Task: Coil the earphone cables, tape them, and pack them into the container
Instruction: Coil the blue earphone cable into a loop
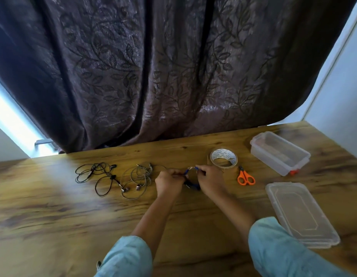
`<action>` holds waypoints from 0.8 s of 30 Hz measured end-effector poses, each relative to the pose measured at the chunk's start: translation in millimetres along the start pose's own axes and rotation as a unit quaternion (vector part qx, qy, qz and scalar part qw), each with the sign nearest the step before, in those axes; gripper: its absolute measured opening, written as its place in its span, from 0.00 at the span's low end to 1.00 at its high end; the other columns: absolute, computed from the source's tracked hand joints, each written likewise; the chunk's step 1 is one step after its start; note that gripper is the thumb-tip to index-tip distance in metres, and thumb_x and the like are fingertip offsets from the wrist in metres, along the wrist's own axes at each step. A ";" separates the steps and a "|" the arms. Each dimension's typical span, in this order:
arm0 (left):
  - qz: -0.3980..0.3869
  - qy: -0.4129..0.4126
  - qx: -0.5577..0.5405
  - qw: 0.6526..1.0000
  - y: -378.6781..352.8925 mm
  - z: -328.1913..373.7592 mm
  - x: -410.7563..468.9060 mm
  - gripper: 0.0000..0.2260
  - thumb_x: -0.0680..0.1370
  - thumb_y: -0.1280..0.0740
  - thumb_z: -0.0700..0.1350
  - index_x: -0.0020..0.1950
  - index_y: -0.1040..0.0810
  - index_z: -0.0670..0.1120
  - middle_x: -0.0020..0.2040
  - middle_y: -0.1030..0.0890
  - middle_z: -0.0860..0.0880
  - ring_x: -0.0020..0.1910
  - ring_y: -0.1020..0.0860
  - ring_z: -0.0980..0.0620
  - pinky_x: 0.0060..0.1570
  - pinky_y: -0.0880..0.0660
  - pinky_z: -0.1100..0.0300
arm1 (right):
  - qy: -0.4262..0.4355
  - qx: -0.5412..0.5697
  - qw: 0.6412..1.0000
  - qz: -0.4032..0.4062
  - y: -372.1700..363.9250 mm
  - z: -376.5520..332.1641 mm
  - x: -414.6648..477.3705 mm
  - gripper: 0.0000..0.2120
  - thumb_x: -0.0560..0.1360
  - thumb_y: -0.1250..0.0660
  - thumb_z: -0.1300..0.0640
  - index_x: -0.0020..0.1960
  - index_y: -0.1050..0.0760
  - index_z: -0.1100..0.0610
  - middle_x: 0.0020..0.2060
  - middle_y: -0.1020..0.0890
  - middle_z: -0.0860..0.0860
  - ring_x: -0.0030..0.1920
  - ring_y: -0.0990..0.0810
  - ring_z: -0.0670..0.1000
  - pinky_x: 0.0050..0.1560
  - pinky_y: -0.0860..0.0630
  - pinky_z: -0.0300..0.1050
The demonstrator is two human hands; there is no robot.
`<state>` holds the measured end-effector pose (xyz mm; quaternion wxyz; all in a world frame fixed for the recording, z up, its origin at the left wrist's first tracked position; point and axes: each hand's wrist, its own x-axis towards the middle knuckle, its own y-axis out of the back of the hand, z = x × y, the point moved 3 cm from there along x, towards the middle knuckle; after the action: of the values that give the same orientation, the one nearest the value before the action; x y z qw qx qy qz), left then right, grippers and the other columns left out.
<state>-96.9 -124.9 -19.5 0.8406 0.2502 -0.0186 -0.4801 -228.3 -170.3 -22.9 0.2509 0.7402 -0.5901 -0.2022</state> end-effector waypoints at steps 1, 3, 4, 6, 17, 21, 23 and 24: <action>-0.001 0.002 0.006 1.000 -1.0 -0.6 -1.1 0.06 0.72 0.27 0.43 0.48 0.17 0.47 0.42 0.19 0.53 0.36 0.26 0.64 0.30 0.33 0.74 | -0.005 -0.011 1.000 -0.018 0.4 2.7 -0.3 0.17 0.79 0.42 0.62 0.66 0.25 0.59 0.61 0.20 0.56 0.57 0.21 0.54 0.48 0.29 0.36; -0.003 0.007 0.024 1.000 -3.4 -1.8 -3.6 0.06 0.72 0.26 0.43 0.48 0.17 0.47 0.42 0.19 0.53 0.36 0.26 0.64 0.29 0.33 0.75 | -0.010 -0.040 0.998 -0.047 0.3 8.3 -1.4 0.17 0.80 0.43 0.61 0.66 0.26 0.59 0.62 0.21 0.55 0.60 0.22 0.53 0.54 0.27 0.40; -0.004 0.010 0.027 1.000 -5.3 -3.3 -3.4 0.06 0.72 0.27 0.43 0.48 0.17 0.47 0.43 0.19 0.53 0.36 0.26 0.64 0.27 0.33 0.75 | -0.011 -0.049 0.997 -0.057 0.0 11.2 -1.5 0.17 0.80 0.43 0.61 0.67 0.26 0.59 0.63 0.22 0.56 0.61 0.23 0.53 0.56 0.27 0.42; -0.001 0.018 0.026 0.999 -9.8 -6.7 -2.5 0.06 0.72 0.27 0.43 0.48 0.17 0.47 0.43 0.19 0.53 0.36 0.26 0.64 0.26 0.33 0.75 | -0.013 -0.062 0.996 -0.069 0.4 14.8 -1.8 0.18 0.80 0.43 0.62 0.68 0.28 0.61 0.64 0.23 0.57 0.63 0.24 0.54 0.59 0.27 0.44; 0.081 0.016 -0.008 0.997 1.9 -18.4 -4.1 0.06 0.74 0.30 0.38 0.42 0.21 0.49 0.43 0.18 0.53 0.42 0.22 0.57 0.37 0.30 0.70 | 0.074 -0.170 0.982 -0.020 4.6 -2.3 -6.5 0.20 0.80 0.43 0.62 0.72 0.34 0.57 0.63 0.23 0.54 0.62 0.24 0.51 0.58 0.26 0.42; 0.118 0.005 -0.031 0.992 27.3 -23.4 -3.1 0.09 0.73 0.32 0.35 0.42 0.19 0.49 0.38 0.18 0.56 0.40 0.21 0.59 0.42 0.26 0.65 | 0.119 -0.129 0.984 -0.040 -8.7 -24.1 -6.2 0.20 0.80 0.44 0.62 0.71 0.32 0.58 0.65 0.24 0.54 0.63 0.24 0.50 0.61 0.25 0.42; 0.141 0.008 -0.062 0.988 44.0 -28.2 -3.7 0.09 0.73 0.32 0.35 0.42 0.19 0.49 0.37 0.19 0.56 0.39 0.21 0.58 0.40 0.25 0.66 | 0.146 -0.135 0.978 -0.059 -21.9 -32.8 -3.6 0.20 0.80 0.44 0.61 0.71 0.31 0.56 0.67 0.26 0.53 0.65 0.26 0.51 0.64 0.27 0.44; 0.149 0.014 -0.079 0.986 52.6 -31.9 -4.0 0.08 0.74 0.32 0.35 0.41 0.20 0.49 0.37 0.18 0.55 0.40 0.20 0.57 0.40 0.24 0.64 | 0.160 -0.143 0.973 -0.078 -30.5 -37.1 -2.1 0.20 0.79 0.44 0.60 0.70 0.30 0.55 0.67 0.26 0.52 0.66 0.28 0.51 0.65 0.28 0.46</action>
<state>-48.4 -87.0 -23.4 0.9200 0.1841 -0.0062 -0.3459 -183.2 -157.9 -12.1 0.4294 0.7629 -0.4477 -0.1823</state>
